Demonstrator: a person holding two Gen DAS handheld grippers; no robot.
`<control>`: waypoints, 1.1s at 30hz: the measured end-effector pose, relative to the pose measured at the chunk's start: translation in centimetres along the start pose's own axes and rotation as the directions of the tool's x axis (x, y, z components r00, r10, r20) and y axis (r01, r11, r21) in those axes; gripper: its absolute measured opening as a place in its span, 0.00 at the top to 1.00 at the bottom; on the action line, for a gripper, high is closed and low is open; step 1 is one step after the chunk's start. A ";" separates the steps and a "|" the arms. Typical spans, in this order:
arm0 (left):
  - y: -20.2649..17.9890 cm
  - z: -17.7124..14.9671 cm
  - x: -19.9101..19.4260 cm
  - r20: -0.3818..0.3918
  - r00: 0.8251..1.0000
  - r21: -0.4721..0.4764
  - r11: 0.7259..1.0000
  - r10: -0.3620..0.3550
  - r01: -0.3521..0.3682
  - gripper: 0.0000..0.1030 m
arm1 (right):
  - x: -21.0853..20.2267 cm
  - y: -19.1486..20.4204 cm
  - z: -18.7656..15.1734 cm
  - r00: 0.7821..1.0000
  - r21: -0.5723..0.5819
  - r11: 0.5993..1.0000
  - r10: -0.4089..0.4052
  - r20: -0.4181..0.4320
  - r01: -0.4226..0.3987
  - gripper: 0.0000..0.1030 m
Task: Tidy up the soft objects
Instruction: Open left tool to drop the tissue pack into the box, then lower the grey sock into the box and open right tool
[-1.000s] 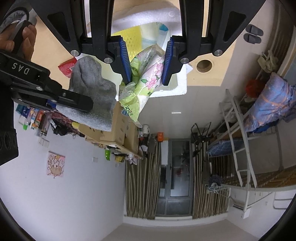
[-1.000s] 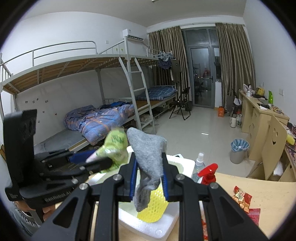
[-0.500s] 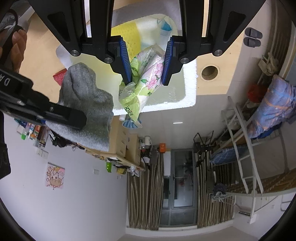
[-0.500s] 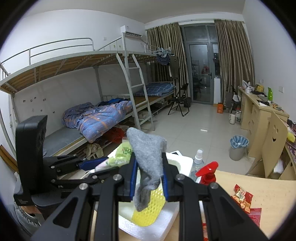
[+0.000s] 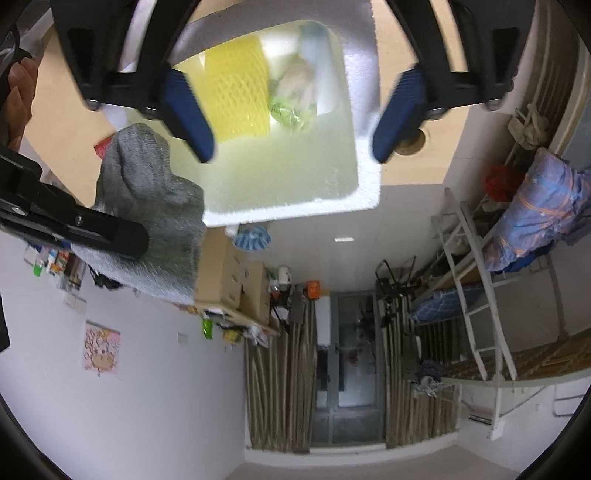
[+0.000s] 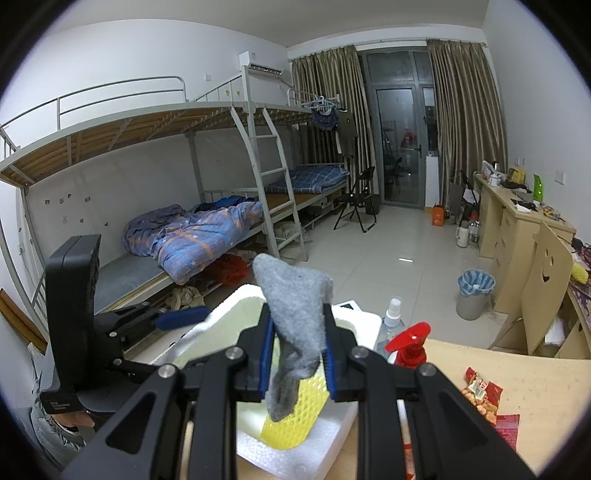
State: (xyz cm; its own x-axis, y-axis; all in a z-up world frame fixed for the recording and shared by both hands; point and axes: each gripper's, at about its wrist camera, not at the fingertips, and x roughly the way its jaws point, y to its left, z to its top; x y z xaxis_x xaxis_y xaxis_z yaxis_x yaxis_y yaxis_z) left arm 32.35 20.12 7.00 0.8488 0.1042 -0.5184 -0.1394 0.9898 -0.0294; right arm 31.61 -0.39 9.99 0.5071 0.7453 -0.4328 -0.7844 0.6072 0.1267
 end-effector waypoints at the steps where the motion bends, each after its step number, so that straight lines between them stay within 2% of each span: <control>1: 0.0 0.0 -0.2 0.011 1.000 0.004 1.000 0.012 -0.012 0.05 | 0.0 0.0 0.0 1.000 0.001 1.000 -0.001 0.002 0.001 0.74; 8: 0.6 -0.4 -1.5 0.041 0.999 -0.015 1.000 0.024 -0.023 0.05 | -0.3 0.1 -0.3 1.000 0.002 1.000 0.002 0.007 -0.002 0.74; 13: 1.0 -0.9 -3.4 0.095 0.995 -0.035 0.999 0.034 -0.031 0.03 | -0.1 0.3 -0.5 1.000 -0.006 1.000 0.013 -0.001 -0.013 0.74; 16: 1.5 -1.4 -4.4 0.127 0.990 -0.045 0.997 0.067 -0.061 0.02 | 0.0 0.5 -0.4 1.000 -0.012 1.000 0.021 -0.004 -0.021 0.74; 23: 2.2 -2.2 -5.1 0.137 0.987 -0.063 0.995 0.080 -0.072 0.02 | 0.7 0.7 -0.3 0.999 -0.021 0.999 0.037 -0.013 -0.038 0.74; 33: 3.6 -3.0 -5.4 0.144 0.985 -0.103 0.991 0.099 -0.085 0.02 | 2.9 0.9 -1.4 0.995 -0.036 0.997 0.064 -0.077 -0.067 0.74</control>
State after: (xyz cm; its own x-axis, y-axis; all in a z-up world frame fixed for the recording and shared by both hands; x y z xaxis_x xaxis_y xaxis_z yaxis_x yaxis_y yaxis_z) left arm 25.74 22.85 7.18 0.8952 0.2148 -0.3905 -0.2627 0.9621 -0.0731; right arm 31.87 1.98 7.59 0.4264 0.7594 -0.4915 -0.8292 0.5453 0.1231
